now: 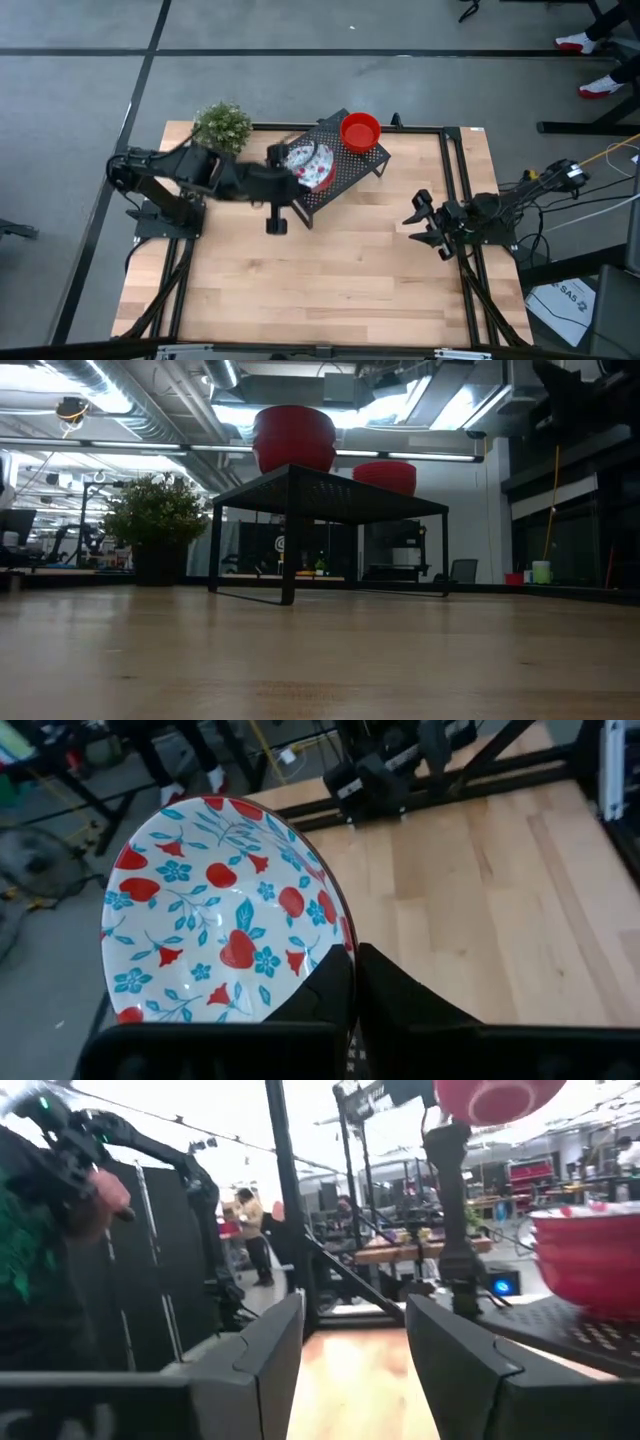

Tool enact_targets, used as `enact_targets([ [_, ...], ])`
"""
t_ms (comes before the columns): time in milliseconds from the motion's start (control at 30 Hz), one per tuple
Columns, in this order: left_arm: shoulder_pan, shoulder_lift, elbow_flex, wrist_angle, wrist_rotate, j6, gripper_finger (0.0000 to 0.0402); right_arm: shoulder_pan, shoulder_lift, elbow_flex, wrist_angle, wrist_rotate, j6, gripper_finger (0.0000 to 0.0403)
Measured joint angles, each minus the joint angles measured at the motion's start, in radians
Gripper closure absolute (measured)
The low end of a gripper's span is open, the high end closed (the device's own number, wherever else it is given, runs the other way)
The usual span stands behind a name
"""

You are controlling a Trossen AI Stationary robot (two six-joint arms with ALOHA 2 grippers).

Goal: Pick & Place Mini bowls
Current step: Stack the white patterned bowl on the white patterned bowl on the shelf

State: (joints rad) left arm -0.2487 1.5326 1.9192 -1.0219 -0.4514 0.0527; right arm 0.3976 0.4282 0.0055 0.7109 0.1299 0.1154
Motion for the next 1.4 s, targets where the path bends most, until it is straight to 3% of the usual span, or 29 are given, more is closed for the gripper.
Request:
enact_targets([
  [367,0.212,0.000,0.043,-0.002,0.232,0.079,0.0398,-0.072,-0.277,0.000,-0.339,0.000,-0.022,0.0224],
  [567,0.259,0.000,0.044,-0.019,0.271,0.057,0.0398,-0.108,-0.423,0.001,-0.525,0.000,-0.019,0.0224],
  [1000,0.306,0.010,0.044,-0.134,0.298,-0.016,0.0398,-0.170,-0.426,0.002,-0.665,-0.010,0.047,0.0224],
  [1400,0.329,0.099,0.044,-0.255,0.291,0.104,0.0398,-0.191,-0.426,0.002,-0.668,-0.011,0.018,0.0224],
])
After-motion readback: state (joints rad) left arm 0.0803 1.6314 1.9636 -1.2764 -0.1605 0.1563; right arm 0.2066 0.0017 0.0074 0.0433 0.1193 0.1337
